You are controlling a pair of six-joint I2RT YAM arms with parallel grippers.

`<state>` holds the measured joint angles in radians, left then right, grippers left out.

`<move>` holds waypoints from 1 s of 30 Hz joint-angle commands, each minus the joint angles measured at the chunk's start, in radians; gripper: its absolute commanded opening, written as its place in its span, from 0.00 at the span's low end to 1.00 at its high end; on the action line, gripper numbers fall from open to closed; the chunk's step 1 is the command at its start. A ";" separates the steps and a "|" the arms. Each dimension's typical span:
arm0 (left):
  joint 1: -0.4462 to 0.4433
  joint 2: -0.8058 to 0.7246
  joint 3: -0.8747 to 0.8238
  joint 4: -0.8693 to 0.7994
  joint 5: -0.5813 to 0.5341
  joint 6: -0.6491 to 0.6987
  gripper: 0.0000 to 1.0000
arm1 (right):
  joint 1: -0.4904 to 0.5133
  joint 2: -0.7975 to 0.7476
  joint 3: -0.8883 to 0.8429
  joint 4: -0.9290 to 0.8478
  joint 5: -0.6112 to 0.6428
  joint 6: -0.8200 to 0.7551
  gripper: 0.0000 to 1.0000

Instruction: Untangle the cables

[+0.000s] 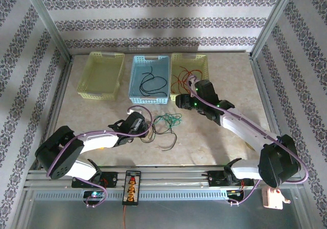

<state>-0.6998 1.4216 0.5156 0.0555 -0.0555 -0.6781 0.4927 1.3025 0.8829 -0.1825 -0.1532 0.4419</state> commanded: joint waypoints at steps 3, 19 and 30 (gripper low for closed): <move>-0.004 -0.042 -0.029 -0.096 0.042 -0.009 0.39 | -0.008 -0.010 0.009 0.012 0.018 0.000 0.59; -0.036 -0.009 0.026 -0.197 -0.106 -0.030 0.00 | -0.014 -0.025 -0.014 0.035 0.030 0.027 0.59; -0.078 -0.285 0.138 -0.192 -0.079 0.168 0.00 | 0.018 0.017 -0.038 0.064 -0.113 -0.002 0.59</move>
<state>-0.7658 1.2018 0.6014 -0.1177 -0.1543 -0.5911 0.4831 1.2900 0.8532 -0.1421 -0.1761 0.4652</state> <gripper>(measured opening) 0.046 0.589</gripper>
